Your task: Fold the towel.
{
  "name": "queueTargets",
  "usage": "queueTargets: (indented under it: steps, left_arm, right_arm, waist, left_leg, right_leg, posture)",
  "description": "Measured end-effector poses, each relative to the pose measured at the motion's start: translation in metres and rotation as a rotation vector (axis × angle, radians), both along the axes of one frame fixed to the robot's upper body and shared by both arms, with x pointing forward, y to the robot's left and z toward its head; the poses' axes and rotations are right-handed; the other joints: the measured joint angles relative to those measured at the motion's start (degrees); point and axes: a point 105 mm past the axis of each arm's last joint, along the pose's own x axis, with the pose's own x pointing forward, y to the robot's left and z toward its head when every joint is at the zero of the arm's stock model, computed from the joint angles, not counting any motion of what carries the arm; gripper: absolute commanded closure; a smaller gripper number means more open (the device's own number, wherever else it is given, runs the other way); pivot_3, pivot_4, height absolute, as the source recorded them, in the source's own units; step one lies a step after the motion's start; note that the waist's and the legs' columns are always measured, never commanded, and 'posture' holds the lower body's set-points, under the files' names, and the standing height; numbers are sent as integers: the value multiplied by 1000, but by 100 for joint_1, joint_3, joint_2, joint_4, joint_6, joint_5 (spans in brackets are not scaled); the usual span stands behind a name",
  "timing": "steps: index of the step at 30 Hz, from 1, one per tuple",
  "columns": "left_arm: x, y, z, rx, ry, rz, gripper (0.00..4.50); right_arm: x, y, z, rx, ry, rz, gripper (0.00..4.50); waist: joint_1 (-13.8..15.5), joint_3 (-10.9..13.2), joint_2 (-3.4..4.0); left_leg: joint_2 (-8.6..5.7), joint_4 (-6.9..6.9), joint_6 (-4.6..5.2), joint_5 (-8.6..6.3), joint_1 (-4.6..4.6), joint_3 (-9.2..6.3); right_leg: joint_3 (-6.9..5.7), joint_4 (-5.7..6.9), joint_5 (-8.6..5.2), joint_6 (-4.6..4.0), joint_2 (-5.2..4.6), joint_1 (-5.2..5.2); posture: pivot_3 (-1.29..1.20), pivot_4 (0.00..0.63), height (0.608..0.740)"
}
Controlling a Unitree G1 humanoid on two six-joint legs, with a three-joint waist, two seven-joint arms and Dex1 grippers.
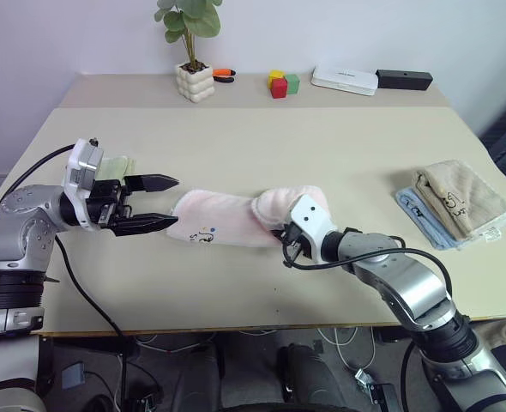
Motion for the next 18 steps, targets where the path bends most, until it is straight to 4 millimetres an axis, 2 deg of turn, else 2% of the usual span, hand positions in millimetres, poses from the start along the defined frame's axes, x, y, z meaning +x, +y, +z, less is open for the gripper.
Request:
queueTargets:
  steps: [6, 7, 8, 11, 12, 14, 16, 18]
  left_arm:
    - [0, 0, 0, -1, 3, 1, 0]
    - [0, 0, 0, -1, 3, 1, 0]
    - [0, 0, 0, -1, 3, 1, 0]
    - [0, 0, 0, -1, 3, 2, 0]
    - [0, 0, 0, -1, 3, 2, 0]
    - [1, 0, 0, -3, 3, 3, 0]
    - [1, -2, 0, -10, 2, 0, 0]
    - [2, -3, -1, -14, 3, 1, 0]
  right_arm:
    - [0, 3, 2, 40, 18, -8, 642]
    - [1, 4, 6, 70, 18, -11, 223]
    - [2, 4, 14, 130, 20, -15, 40]
    - [7, 0, 42, 321, 13, -39, 40]
    - [12, -5, 53, 364, -6, -60, 330]
    - [25, -18, 73, 449, -58, -129, 1007]
    - [42, -38, 87, 499, -129, -235, 1962]
    - [52, -53, 87, 484, -182, -311, 3021]
  waist:
    - [0, 0, 0]
    - [1, 0, 0]
    - [3, 0, 0]
    - [4, 0, 0]
    - [3, 0, 0]
    - [3, 0, 0]
    - [8, 0, 0]
    - [4, 0, 0]
  left_leg:
    - [0, 0, 0, 0, 0, 0]
    - [0, 0, 0, 0, 0, 0]
    - [0, 0, 0, 0, 0, 0]
    - [0, 0, 0, 0, 0, 0]
    - [0, 0, 0, 0, 0, 0]
    - [0, 0, 0, 0, 0, 0]
    - [0, -1, 0, 0, 0, 0]
    - [-1, -3, 0, 0, 0, 1]
  right_leg:
    - [0, 0, 0, 0, 0, 0]
    - [0, 0, 0, 0, 0, 0]
    - [0, 0, 0, 1, 0, 1]
    - [0, 0, 1, 2, 0, 2]
    - [-1, 0, 1, 2, 0, 2]
    - [-1, 0, 1, 2, 0, 2]
    - [-1, 0, 1, 2, 0, 2]
    - [-1, -3, 1, 2, -1, 1]
  posture:
    - [0, 150, 740]
    - [0, 150, 740]
    - [0, 150, 740]
    - [0, 150, 740]
    - [0, 150, 740]
    - [0, 150, 740]
    - [0, 150, 740]
    - [0, 150, 740]
